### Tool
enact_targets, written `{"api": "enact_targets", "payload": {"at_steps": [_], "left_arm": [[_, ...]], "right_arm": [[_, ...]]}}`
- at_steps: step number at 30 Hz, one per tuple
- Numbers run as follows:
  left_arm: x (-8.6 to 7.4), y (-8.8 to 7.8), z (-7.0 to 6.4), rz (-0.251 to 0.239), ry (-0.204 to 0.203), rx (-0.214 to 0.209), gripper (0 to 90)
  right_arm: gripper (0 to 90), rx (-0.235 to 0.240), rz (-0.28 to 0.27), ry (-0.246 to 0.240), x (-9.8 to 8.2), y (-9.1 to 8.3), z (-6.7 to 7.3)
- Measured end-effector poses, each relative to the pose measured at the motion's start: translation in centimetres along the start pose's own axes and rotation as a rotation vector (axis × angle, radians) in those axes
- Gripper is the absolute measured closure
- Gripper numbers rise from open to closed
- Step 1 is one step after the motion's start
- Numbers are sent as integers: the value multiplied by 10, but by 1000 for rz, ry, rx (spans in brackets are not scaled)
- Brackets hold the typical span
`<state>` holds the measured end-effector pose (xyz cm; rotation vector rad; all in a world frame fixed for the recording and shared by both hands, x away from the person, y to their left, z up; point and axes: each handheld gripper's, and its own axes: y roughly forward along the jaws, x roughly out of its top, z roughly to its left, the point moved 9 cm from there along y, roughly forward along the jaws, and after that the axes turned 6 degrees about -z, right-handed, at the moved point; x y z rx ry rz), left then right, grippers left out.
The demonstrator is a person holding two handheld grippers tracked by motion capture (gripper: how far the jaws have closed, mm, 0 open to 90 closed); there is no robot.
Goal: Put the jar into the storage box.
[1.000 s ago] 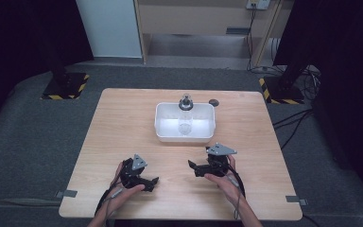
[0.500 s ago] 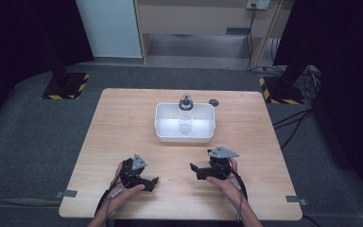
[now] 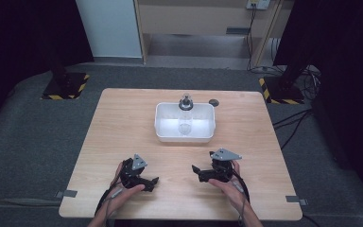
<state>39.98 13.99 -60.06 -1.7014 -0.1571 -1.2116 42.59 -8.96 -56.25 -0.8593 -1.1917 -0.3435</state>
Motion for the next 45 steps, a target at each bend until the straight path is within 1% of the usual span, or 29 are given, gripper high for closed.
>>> {"api": "enact_targets", "payload": {"at_steps": [16, 33, 45], "left_arm": [[0, 0, 0, 0, 0, 0, 0], [0, 0, 0, 0, 0, 0, 0], [0, 0, 0, 0, 0, 0, 0]], "right_arm": [[54, 2, 5, 6, -6, -7, 1], [54, -2, 19, 9, -14, -14, 0], [54, -3, 23, 20, -20, -20, 0]]}}
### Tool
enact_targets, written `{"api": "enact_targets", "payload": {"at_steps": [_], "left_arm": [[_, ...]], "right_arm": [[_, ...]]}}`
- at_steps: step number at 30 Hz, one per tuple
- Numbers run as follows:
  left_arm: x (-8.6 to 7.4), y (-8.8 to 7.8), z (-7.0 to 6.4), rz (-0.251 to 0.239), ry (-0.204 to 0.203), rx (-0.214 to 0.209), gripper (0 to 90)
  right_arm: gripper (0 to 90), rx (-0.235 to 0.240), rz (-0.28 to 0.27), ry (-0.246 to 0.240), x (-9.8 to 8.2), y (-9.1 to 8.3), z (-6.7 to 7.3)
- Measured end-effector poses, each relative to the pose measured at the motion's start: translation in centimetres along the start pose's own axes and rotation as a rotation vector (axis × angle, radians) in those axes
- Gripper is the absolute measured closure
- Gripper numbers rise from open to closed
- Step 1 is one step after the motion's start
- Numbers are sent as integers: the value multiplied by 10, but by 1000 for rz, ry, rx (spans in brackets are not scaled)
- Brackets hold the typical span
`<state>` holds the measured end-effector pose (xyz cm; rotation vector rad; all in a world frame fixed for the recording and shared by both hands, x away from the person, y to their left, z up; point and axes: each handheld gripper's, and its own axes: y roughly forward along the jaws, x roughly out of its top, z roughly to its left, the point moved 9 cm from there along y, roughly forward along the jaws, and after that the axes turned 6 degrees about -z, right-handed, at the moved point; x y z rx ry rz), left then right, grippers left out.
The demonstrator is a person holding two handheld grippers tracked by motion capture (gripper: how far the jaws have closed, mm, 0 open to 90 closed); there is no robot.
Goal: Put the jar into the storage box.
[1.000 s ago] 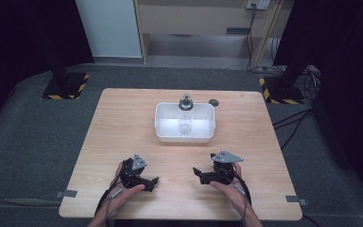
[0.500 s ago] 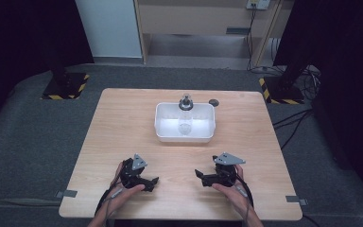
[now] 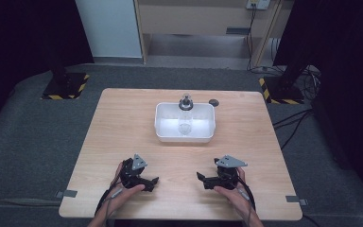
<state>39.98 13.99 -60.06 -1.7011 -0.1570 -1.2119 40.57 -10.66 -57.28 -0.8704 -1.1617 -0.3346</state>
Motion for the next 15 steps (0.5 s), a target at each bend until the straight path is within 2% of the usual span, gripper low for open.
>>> {"api": "enact_targets", "payload": {"at_steps": [15], "left_arm": [[0, 0, 0, 0, 0, 0, 0]], "right_arm": [[53, -5, 5, 11, -5, -4, -1]]}}
